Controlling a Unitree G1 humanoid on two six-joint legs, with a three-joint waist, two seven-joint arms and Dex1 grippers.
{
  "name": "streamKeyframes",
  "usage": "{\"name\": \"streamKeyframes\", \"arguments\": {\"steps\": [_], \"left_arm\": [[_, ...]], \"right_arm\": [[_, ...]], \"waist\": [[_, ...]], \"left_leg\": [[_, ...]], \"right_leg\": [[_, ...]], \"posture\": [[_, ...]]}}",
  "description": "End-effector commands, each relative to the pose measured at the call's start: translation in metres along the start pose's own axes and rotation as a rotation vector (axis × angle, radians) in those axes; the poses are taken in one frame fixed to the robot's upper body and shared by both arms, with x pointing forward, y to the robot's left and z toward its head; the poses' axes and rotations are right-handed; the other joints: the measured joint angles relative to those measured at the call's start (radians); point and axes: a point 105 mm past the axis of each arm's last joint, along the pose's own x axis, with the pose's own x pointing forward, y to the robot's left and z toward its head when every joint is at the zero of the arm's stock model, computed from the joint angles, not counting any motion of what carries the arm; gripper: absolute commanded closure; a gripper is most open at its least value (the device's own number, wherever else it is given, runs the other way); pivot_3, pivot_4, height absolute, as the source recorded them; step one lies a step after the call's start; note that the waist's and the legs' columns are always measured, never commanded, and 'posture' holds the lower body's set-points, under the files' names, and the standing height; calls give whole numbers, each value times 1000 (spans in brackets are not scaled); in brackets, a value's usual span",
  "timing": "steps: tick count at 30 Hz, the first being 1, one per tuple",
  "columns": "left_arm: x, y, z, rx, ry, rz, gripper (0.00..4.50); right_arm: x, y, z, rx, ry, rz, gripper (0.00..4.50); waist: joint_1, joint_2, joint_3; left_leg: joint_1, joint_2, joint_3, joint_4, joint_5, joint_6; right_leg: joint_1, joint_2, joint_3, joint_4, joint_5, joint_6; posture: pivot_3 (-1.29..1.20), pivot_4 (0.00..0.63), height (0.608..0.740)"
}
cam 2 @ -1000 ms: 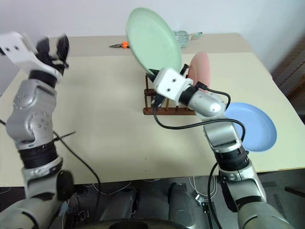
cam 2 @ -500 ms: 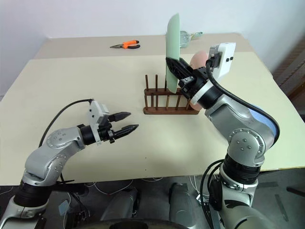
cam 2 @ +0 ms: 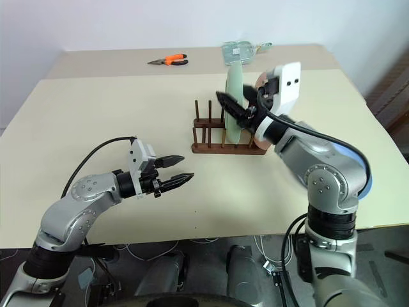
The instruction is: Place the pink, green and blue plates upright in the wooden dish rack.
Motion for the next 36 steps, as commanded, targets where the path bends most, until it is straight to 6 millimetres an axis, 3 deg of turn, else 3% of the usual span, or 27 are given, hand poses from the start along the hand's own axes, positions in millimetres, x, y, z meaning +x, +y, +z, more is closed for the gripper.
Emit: {"name": "streamKeyframes", "arguments": {"steps": [1, 4, 6, 7, 9, 11, 14, 17, 19, 22, 26, 29, 36], "left_arm": [[2, -6, 7, 42, -14, -19, 1532], [4, -6, 5, 50, -5, -25, 1532], [5, -6, 4, 53, -1, -31, 1532], [6, -6, 3, 52, 2, -38, 1532], [8, -7, 2, 54, 8, -58, 1532], [10, -8, 2, 57, 10, -76, 1532], [14, -9, 4, 69, 10, -100, 1532], [17, -9, 6, 72, 5, -107, 1532], [18, -10, 7, 75, 1, -115, 1532], [17, -10, 8, 77, 0, -116, 1532], [14, -8, 8, 85, 4, -99, 1532], [12, -8, 7, 87, 9, -89, 1532], [12, -10, 0, 76, 26, -84, 1532]], "right_arm": [[-12, -6, 46, -237, -153, 3, 1477], [-33, -28, 70, -215, -208, -16, 1477], [-56, -59, 78, -197, -215, -118, 916], [-71, -76, 73, -200, -165, -183, 589], [-96, -94, 44, -242, 23, -254, 50], [-115, -99, 6, -296, 243, -262, 50], [-137, -89, -50, -300, 483, -224, 50], [-148, -78, -85, -307, 603, -194, 50], [-156, -81, -112, -331, 709, -227, 50], [-164, -87, -138, -336, 808, -278, 875], [-163, -93, -146, -322, 832, -313, 2871], [-158, -102, -138, -366, 806, -344, 4414], [-118, -136, -53, -603, 425, -564, 4474]], "waist": [[0, 0, 0], [0, -1, 0], [3, -1, 0], [10, -1, 0], [25, -1, -1], [27, -2, -1], [19, 0, -1], [10, 3, -2], [5, 4, -2], [4, 3, -2], [5, 3, -2], [5, 2, -3], [1, 4, -2]], "left_leg": [[0, 0, 0, 0, 0, 0], [0, 0, 0, 0, 0, 0], [0, 0, 0, 0, 0, 0], [0, 0, 0, 0, 0, 0], [1, 0, 0, 1, -1, 1], [1, 0, 0, 1, -1, 2], [2, 0, 2, 1, -2, 3], [2, 0, 5, 1, -2, 3], [2, 0, 5, 1, -2, 3], [3, 0, 4, 2, -2, 3], [2, 0, 4, 2, -2, 3], [3, 0, 4, 3, -2, 3], [3, 0, 4, 3, -2, 3]], "right_leg": [[0, 0, 0, 0, 0, 0], [1, 0, 0, -1, 0, 1], [1, 0, 0, -1, 0, 0], [2, 0, 0, -1, 0, -1], [4, 0, 0, -3, -1, -1], [6, -1, -1, -3, -2, 0], [6, -2, 0, -3, -2, 1], [6, -2, 2, -2, -4, 4], [6, -2, 2, -2, -5, 4], [6, -2, 2, -2, -5, 4], [6, -3, 2, -3, -4, 3], [6, -3, 2, -3, -4, 4], [6, -3, 2, -2, -4, 4]], "posture": [[0, 150, 740], [0, 150, 740], [0, 150, 740], [0, 150, 740], [0, 150, 740], [0, 150, 740], [0, 150, 740], [0, 150, 740], [0, 150, 740], [0, 150, 740], [0, 150, 740], [0, 150, 740], [0, 150, 740]]}}
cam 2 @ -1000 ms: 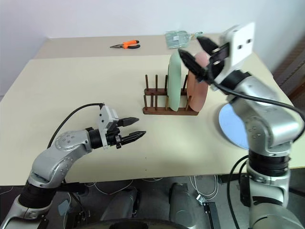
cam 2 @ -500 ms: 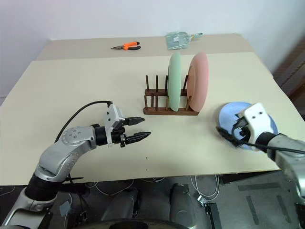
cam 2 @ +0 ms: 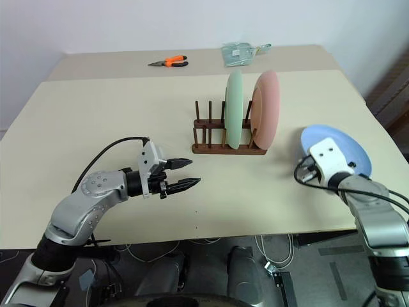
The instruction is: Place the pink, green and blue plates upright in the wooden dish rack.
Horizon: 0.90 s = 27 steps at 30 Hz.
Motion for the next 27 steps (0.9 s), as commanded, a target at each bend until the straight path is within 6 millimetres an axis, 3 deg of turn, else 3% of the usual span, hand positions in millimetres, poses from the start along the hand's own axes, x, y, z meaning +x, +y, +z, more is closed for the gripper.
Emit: {"name": "streamKeyframes", "arguments": {"steps": [1, 4, 6, 9, 13, 20, 27], "left_arm": [[0, -4, 6, 38, -18, -4, 1532], [2, -5, 5, 33, -18, 2, 1532], [2, -4, 4, 31, -17, 8, 1532], [1, -3, 1, 28, -10, 20, 1532], [-8, 9, -4, 15, 1, 91, 1532], [-19, 22, -8, 27, 20, 149, 1532], [-21, 22, -9, 28, 19, 158, 1532]], "right_arm": [[-12, -45, 66, -41, -279, -232, 4474], [-34, -54, 157, 4, -650, -265, 4474], [-50, -46, 203, 58, -842, -193, 4474], [-63, -21, 240, 191, -989, 31, 4474], [-85, 45, 285, 543, -1105, 567, 4474], [-58, 107, 295, 985, -846, 831, 4474], [-32, 129, 274, 1128, -629, 781, 4474]], "waist": [[1, 1, 0], [-3, 3, 1], [-4, 4, 2], [-2, 2, 1], [-2, 0, -1], [-1, 1, -1], [-4, 2, -1]], "left_leg": [[0, 0, 0, 0, 0, 0], [0, 0, 0, 0, 0, 0], [0, 0, 0, 0, 0, 0], [1, 1, -2, -2, 0, 0], [0, 1, -6, -3, 0, 0], [-1, 0, -7, -3, 0, -1], [-2, 0, -5, -3, 1, -1]], "right_leg": [[0, 0, 0, 0, 0, 0], [-1, 0, 1, 0, 2, -1], [-1, 1, 1, 1, 2, -1], [-1, 2, -1, 1, 3, -1], [0, 2, -2, 0, 3, -3], [-5, 2, -1, 4, 4, -3], [-7, 3, -1, 5, 5, -3]], "posture": [[0, 150, 740], [0, 150, 740], [0, 150, 740], [0, 150, 740], [0, 150, 740], [0, 150, 740], [0, 150, 740]]}}
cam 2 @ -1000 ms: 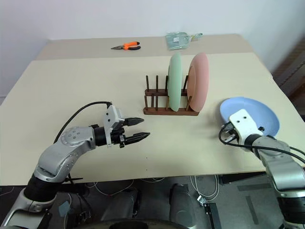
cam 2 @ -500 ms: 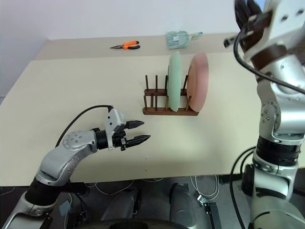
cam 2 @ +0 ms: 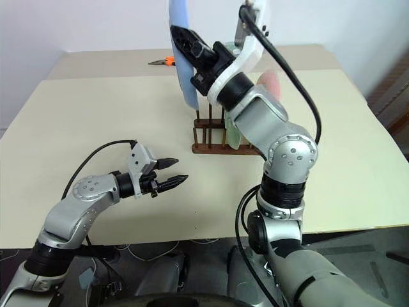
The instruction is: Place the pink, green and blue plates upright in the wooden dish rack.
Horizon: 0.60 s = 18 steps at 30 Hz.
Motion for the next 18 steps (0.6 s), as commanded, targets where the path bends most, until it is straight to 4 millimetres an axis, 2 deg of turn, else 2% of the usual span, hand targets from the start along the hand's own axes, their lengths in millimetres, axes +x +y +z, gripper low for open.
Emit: {"name": "streamKeyframes", "arguments": {"steps": [1, 9, 13, 15, 18], "left_arm": [[-5, 2, 8, 34, -32, 20, 1532], [-5, 1, 8, 35, -31, 20, 1532], [-3, 0, 8, 38, -28, 18, 1532], [-4, -1, 8, 36, -27, 16, 1532], [-4, -3, 8, 33, -24, 12, 1532]], "right_arm": [[-4, -5, -7, 53, 8, -47, 4474], [-5, -35, -21, 45, 53, -174, 4474], [-3, -39, -15, -31, 42, -170, 3094], [-1, -25, -2, -260, 22, -98, 2081], [-10, -10, 16, -566, -2, -4, 2081]], "waist": [[-3, 0, 0], [-6, 1, 0], [-5, 1, 0], [-4, 1, 0], [-5, 1, 0]], "left_leg": [[0, 0, 0, 0, 0, 0], [0, 0, 2, 0, 0, 0], [0, 0, 2, 0, 0, 0], [0, 0, 2, 0, 0, 0], [-1, 0, 2, 0, 0, 0]], "right_leg": [[0, 0, 0, 0, 0, 0], [-2, 1, 0, 1, 0, 0], [-2, 1, 1, 1, 0, 0], [-1, 1, 1, 1, 0, 0], [-2, 0, 1, 0, 0, 0]], "posture": [[0, 150, 740], [0, 150, 740], [0, 150, 740], [0, 150, 740], [0, 150, 740]]}}
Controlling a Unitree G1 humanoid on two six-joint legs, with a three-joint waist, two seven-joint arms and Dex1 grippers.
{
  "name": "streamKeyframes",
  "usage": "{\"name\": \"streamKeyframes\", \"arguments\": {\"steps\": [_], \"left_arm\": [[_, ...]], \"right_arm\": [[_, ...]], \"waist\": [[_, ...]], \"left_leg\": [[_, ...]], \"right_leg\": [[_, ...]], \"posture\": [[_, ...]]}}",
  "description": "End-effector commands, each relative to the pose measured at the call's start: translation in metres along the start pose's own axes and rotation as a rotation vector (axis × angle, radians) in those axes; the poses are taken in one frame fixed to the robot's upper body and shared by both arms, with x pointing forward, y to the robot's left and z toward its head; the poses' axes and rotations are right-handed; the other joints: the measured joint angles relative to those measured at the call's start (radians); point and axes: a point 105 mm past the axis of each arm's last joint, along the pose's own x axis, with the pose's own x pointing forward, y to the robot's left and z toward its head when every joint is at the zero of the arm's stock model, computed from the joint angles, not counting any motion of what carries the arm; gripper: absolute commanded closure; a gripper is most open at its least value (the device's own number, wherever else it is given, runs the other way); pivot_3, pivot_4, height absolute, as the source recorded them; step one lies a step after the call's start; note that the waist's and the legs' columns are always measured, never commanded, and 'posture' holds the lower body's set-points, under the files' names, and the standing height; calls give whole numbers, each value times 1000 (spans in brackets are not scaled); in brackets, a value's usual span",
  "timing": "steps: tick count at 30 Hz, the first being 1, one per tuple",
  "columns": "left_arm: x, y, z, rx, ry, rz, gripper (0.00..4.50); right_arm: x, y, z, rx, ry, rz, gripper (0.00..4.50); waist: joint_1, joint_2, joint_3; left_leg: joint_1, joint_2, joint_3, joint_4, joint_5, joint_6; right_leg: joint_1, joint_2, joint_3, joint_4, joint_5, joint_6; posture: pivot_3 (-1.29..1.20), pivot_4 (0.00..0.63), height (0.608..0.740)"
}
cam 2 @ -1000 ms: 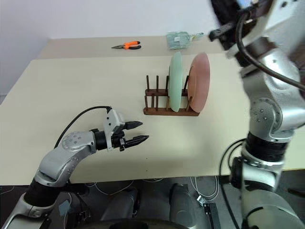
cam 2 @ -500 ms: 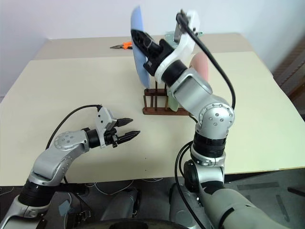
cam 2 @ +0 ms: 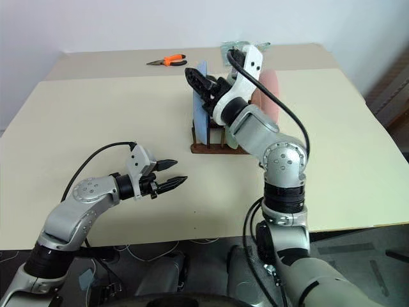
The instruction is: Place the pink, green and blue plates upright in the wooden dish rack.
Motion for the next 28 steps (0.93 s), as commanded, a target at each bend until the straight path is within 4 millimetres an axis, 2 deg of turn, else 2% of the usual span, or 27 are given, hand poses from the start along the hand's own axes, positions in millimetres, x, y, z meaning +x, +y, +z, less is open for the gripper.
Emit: {"name": "streamKeyframes", "arguments": {"steps": [1, 3, 5, 7, 9, 11, 13, 16, 20, 22, 28], "left_arm": [[-3, -2, 10, 40, -28, -1, 1532], [-3, -1, 10, 42, -24, 2, 1532], [-2, 0, 9, 49, -21, 8, 1532], [-4, 3, 8, 46, -19, 23, 1532], [-5, 7, 7, 55, -21, 42, 1532], [-7, 15, 7, 61, -26, 80, 1532], [-10, 25, 3, 78, -14, 119, 1532], [-14, 36, -1, 103, 5, 170, 1532], [-22, 48, -14, 112, 22, 238, 1532], [-25, 49, -14, 96, 8, 261, 1532], [-31, 52, -18, 90, 7, 307, 1532]], "right_arm": [[-16, 26, 44, -359, -154, 139, 2081], [-34, 13, 61, -525, -193, 116, 2081], [-54, -6, 78, -599, -214, 81, 2081], [-83, -41, 89, -617, -186, -15, 2081], [-120, -78, 93, -649, -109, -130, 2081], [-153, -109, 83, -652, 6, -217, 2081], [-173, -123, 57, -626, 140, -235, 2081], [-188, -139, 30, -638, 250, -277, 2081], [-203, -155, -18, -666, 425, -265, 2081], [-204, -156, -26, -666, 447, -250, 2081], [-201, -166, -36, -675, 475, -233, 2081]], "waist": [[-1, 0, 0], [2, -1, 0], [5, -2, -1], [8, -3, -2], [17, -4, -2], [25, -3, -2], [26, -3, -2], [11, -1, -2], [5, -1, -2], [5, -1, -2], [9, -1, -2]], "left_leg": [[0, 0, 0, 0, 0, 0], [0, 0, 0, 0, 0, 0], [0, 0, 0, 0, 0, 0], [0, 0, 0, 0, 0, 0], [0, 0, 0, 1, 0, 0], [0, 0, 1, 1, -1, 1], [1, 0, 2, 1, -1, 1], [2, 1, 4, 1, -1, 1], [3, 1, 5, 2, -1, 1], [3, 1, 5, 1, -1, 1], [2, 0, 4, 3, -1, 1]], "right_leg": [[0, 0, 0, 0, 0, 0], [0, 0, 0, 0, 0, 1], [2, 0, 0, -1, 0, 1], [4, 0, 0, -4, -1, 1], [5, -1, -1, -5, -2, -1], [6, -1, 0, -6, -2, -2], [6, -2, 0, -5, -2, -2], [6, -1, 1, -4, -3, -1], [6, -1, 2, -3, -4, 1], [6, -1, 2, -4, -5, 1], [6, -3, 2, -4, -4, 2]], "posture": [[0, 150, 740], [0, 150, 740], [0, 150, 740], [0, 150, 740], [0, 150, 740], [0, 150, 740], [0, 150, 740], [0, 150, 740], [0, 150, 740], [0, 150, 740], [0, 150, 740]]}}
